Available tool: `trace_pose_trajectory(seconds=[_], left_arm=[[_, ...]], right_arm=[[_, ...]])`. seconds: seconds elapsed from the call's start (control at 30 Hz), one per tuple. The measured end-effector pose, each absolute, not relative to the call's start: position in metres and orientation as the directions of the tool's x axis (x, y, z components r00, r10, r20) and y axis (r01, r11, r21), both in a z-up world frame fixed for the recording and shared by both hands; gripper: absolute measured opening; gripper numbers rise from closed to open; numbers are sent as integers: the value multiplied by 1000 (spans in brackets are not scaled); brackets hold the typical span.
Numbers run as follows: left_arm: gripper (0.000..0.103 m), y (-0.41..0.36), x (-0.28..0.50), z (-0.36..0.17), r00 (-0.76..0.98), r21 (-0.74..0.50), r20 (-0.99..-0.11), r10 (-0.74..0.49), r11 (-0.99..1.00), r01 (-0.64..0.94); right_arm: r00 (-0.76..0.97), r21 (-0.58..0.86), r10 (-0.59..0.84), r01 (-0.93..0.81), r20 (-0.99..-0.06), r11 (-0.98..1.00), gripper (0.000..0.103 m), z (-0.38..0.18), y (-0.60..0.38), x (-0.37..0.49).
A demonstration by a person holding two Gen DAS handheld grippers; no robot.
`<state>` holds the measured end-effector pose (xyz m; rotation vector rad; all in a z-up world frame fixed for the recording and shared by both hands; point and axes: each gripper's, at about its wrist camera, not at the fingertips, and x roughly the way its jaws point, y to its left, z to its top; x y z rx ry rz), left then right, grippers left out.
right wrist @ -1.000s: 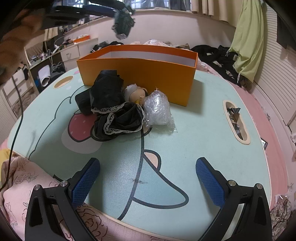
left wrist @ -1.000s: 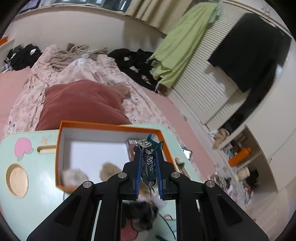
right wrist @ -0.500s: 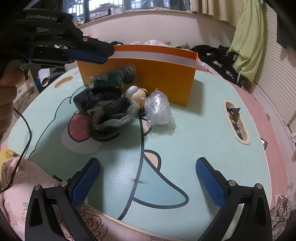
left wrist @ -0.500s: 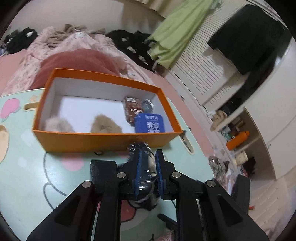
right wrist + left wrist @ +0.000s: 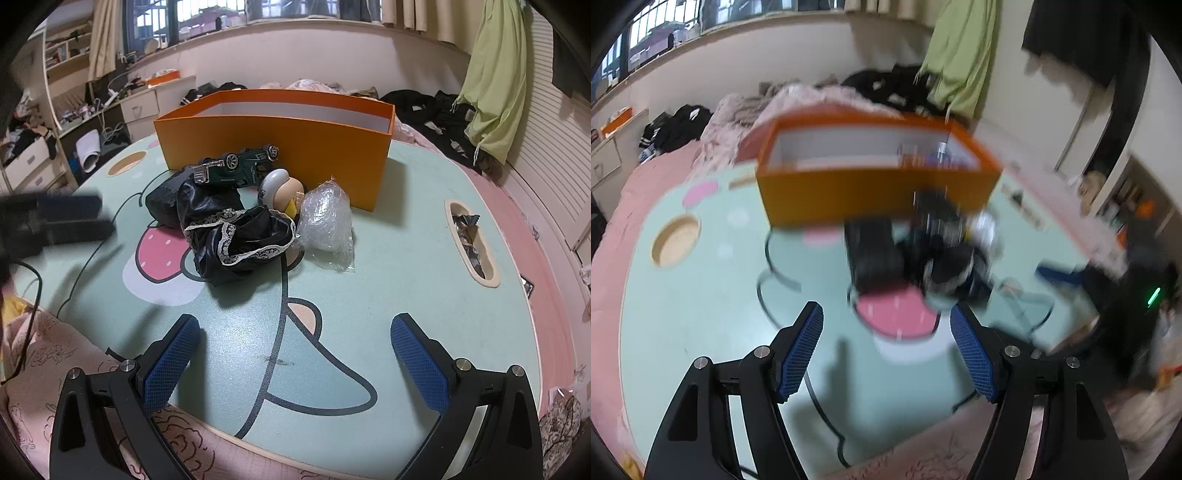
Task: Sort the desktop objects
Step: 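Lift the toy car out and set it on the lace cloth, open left gripper, then reach into the box and grasp the brown fluffy pompom with the right gripper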
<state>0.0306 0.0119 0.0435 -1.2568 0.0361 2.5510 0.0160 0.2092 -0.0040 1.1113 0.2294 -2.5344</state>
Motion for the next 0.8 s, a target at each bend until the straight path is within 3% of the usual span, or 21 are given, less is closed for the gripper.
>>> trace_pose_trajectory(seconds=[0.07, 0.13, 0.17, 0.33, 0.67, 0.73, 0.8], left_arm=[[72, 18, 30, 30, -557, -89, -799, 227, -960, -264], [79, 25, 30, 18, -588, -11, -795, 145, -974, -226], [89, 27, 30, 14, -585, 13, -803, 117, -977, -213], [103, 20, 29, 7, -590, 13, -803, 82, -988, -155], [103, 19, 30, 9, -593, 8, -801, 81, -989, -146], [103, 19, 30, 9, -593, 9, -801, 81, -989, -146], [103, 20, 30, 10, -593, 8, -801, 81, -989, -146]], right_arm=[[-624, -3, -262, 389, -736, -921, 103, -4, 209, 16], [-624, -4, -261, 390, -736, -921, 103, -4, 209, 16], [-626, -6, -260, 389, -735, -921, 103, -3, 209, 16], [-624, -5, -261, 390, -736, -921, 103, -2, 210, 17], [-608, 6, -276, 408, -744, -913, 100, 8, 211, 18], [-613, 19, -315, 439, -725, -898, 93, 27, 219, 12], [-648, 26, -336, 438, -683, -899, 92, 60, 225, 2]])
